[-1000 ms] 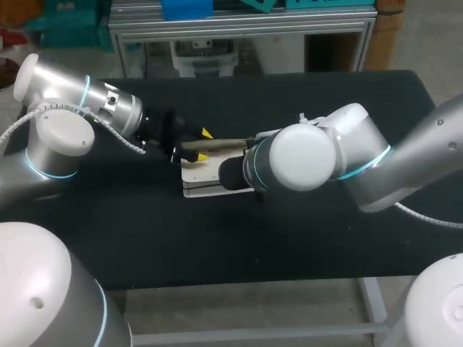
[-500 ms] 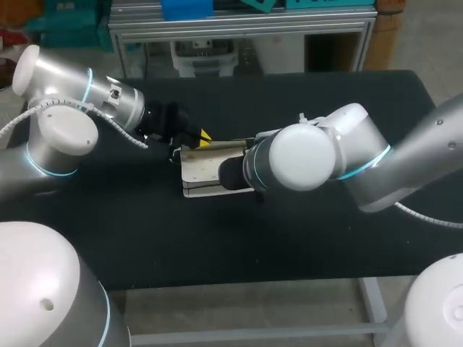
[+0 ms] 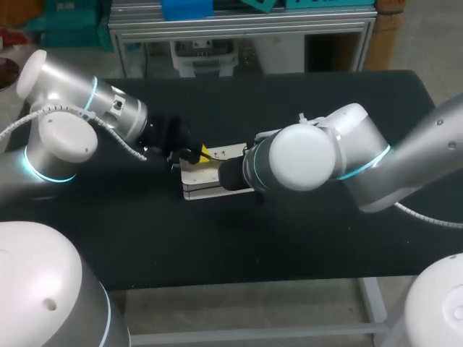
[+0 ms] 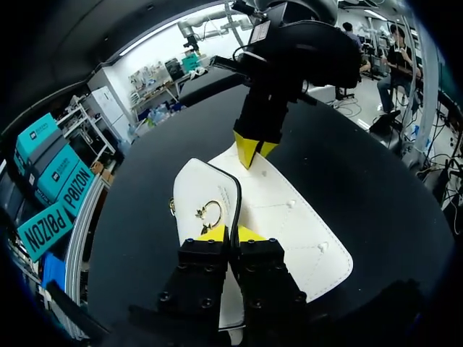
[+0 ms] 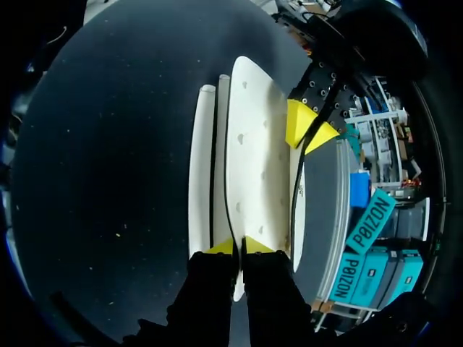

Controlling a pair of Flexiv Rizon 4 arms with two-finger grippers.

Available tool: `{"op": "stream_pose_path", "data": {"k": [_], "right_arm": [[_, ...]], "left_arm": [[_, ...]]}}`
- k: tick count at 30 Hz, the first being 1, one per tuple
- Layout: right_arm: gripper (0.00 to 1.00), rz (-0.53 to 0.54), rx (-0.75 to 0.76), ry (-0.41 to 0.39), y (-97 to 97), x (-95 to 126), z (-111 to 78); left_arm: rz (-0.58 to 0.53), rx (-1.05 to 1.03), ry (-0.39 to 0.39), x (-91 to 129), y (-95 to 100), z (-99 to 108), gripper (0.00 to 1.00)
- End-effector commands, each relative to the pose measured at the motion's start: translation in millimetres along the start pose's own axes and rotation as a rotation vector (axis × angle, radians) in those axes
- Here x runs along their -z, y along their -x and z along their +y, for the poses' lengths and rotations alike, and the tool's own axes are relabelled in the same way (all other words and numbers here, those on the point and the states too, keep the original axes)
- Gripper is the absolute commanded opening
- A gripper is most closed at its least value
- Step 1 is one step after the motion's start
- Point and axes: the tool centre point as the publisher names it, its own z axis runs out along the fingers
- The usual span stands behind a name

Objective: Pick up the bag, open it, inspect its contents, close it, and place it on the opposite side

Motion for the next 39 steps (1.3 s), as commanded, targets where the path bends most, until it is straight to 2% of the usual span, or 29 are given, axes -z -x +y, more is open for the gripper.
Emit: {"op": "stream_pose_path", "data": {"k": [1,7,8,11,12,18,21,23,29,35,36,37,38,39], "right_arm": [[0.00,-0.005,-0.001,-0.002,-0.2,-3,0.8],[0.00,-0.005,-0.001,-0.002,-0.2,-3,0.8],[0.00,-0.005,-0.001,-0.002,-0.2,-3,0.8],[0.00,-0.005,-0.001,-0.002,-0.2,-3,0.8],[0.00,-0.005,-0.001,-0.002,-0.2,-3,0.8],[0.00,-0.005,-0.001,-0.002,-0.2,-3,0.8],[0.00,-0.005,-0.001,-0.002,-0.2,-3,0.8],[0.00,-0.005,-0.001,-0.002,-0.2,-3,0.8],[0.00,-0.005,-0.001,-0.002,-0.2,-3,0.8],[0.00,-0.005,-0.001,-0.002,-0.2,-3,0.8],[0.00,-0.005,-0.001,-0.002,-0.2,-3,0.8],[0.00,-0.005,-0.001,-0.002,-0.2,-3,0.8],[0.00,-0.005,-0.001,-0.002,-0.2,-3,0.8],[0.00,-0.005,-0.001,-0.002,-0.2,-3,0.8]], "left_arm": [[0.011,0.013,-0.016,-11,-2.8,9,0.00],[0.013,0.024,-0.027,-11,-7.0,13,0.00],[0.019,0.028,-0.031,-9,-7.9,14,0.04],[0.019,0.025,-0.025,-7,-10.0,14,0.29],[0.018,0.023,-0.025,-6,-10.1,15,0.30],[-0.025,0.011,-0.027,2,-3.9,15,0.23],[-0.038,0.004,-0.024,3,1.1,14,0.13],[-0.045,-0.003,-0.018,3,3.2,14,0.00],[-0.017,-0.007,-0.014,0,3.8,13,0.00],[0.071,-0.022,-0.002,-9,-9.1,15,0.00],[0.080,-0.021,0.002,-11,-10.5,17,0.05],[0.081,-0.015,0.002,-13,-11.6,18,0.22],[0.082,-0.009,-0.001,-14,-12.1,19,0.29],[0.078,-0.003,-0.006,-14,-12.4,20,0.31]]}}
